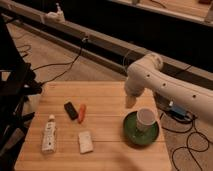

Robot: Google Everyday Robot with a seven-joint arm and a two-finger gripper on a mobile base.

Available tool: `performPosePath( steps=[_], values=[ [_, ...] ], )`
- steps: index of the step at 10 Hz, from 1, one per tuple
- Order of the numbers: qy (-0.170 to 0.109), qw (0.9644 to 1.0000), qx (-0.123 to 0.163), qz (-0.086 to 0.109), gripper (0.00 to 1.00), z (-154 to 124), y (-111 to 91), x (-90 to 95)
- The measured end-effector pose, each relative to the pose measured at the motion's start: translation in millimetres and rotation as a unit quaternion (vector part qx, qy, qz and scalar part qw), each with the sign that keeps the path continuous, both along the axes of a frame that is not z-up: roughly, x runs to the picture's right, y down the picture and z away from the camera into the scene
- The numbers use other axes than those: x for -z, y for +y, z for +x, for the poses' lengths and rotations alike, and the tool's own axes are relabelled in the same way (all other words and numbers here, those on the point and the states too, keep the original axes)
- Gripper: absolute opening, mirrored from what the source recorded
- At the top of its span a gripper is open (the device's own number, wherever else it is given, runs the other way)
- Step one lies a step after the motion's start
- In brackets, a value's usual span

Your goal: Place the eraser in the ceramic cup

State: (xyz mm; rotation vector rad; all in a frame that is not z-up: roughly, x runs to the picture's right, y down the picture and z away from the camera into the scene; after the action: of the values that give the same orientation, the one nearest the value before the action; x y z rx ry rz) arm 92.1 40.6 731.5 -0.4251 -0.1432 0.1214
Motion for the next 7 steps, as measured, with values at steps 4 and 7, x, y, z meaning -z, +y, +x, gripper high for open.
performPosePath(
  steps=[4, 7],
  values=[
    [-0.009, 0.9996, -0.028, 0.004, 0.65, -24.1, -2.0, -1.3],
    [-0.010, 0.9995, -0.028, 0.006, 0.65, -26.1, -2.9, -1.8]
  ],
)
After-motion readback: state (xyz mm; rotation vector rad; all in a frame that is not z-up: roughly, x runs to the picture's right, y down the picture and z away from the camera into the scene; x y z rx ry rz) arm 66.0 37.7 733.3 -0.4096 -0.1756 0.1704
